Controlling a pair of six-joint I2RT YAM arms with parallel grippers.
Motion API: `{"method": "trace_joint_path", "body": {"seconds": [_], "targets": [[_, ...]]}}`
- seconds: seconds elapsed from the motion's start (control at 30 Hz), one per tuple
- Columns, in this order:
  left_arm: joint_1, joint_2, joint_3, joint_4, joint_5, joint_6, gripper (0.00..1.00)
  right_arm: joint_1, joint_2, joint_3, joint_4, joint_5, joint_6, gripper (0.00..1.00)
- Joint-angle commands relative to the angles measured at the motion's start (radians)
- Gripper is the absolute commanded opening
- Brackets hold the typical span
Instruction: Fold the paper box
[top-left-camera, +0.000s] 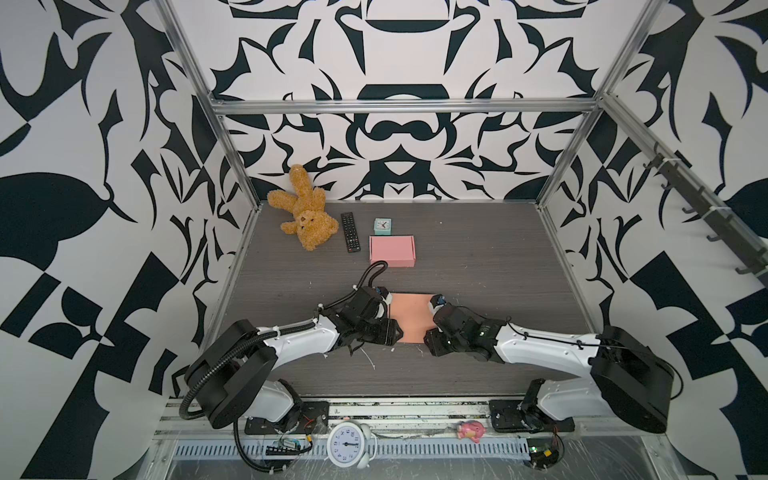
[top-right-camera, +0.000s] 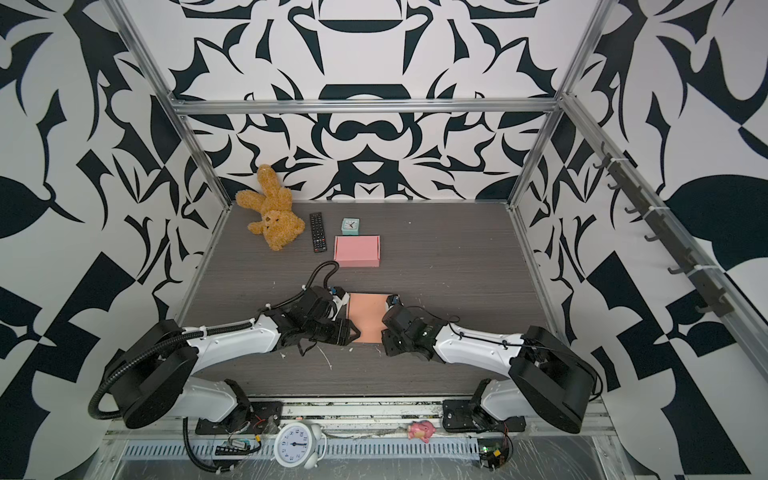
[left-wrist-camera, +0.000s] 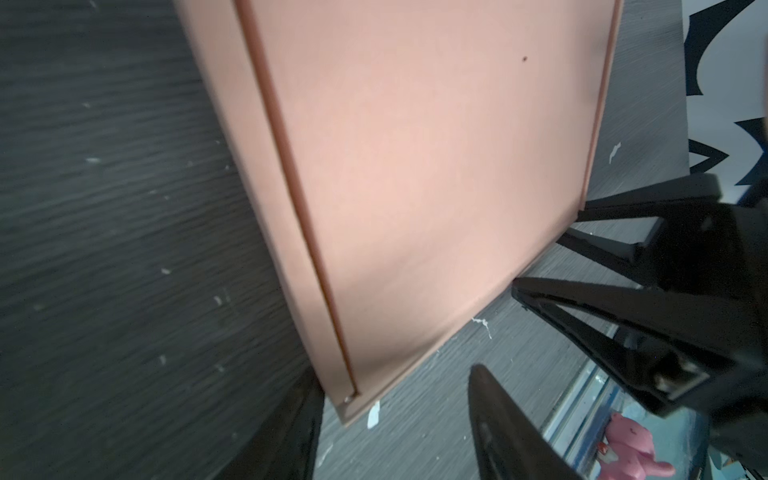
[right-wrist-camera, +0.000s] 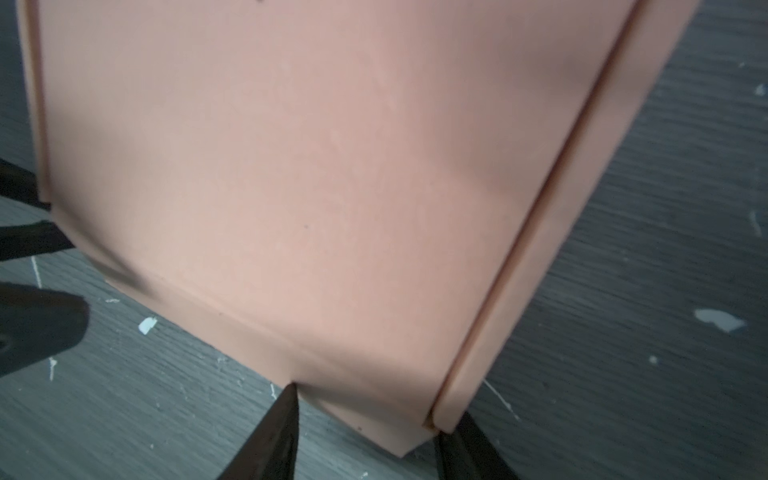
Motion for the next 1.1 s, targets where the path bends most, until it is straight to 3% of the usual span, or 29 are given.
{"method": "trace_joint_path", "body": {"seconds": [0.0,0.7,1.07], "targets": [[0.002,-0.035,0.014,-0.053,-0.028,0.023,0.59,0.005,-0.019,0.019,0.012,0.023,-0.004,0.52],[0.068,-0.065,0.125,-0.173,-0.044,0.127,0.61,0.005,-0.061,0.007,0.002,0.051,-0.004,0.53],[0.145,0.125,0.298,-0.111,0.000,0.192,0.67,0.006,-0.055,0.004,0.018,0.069,-0.007,0.54]]}}
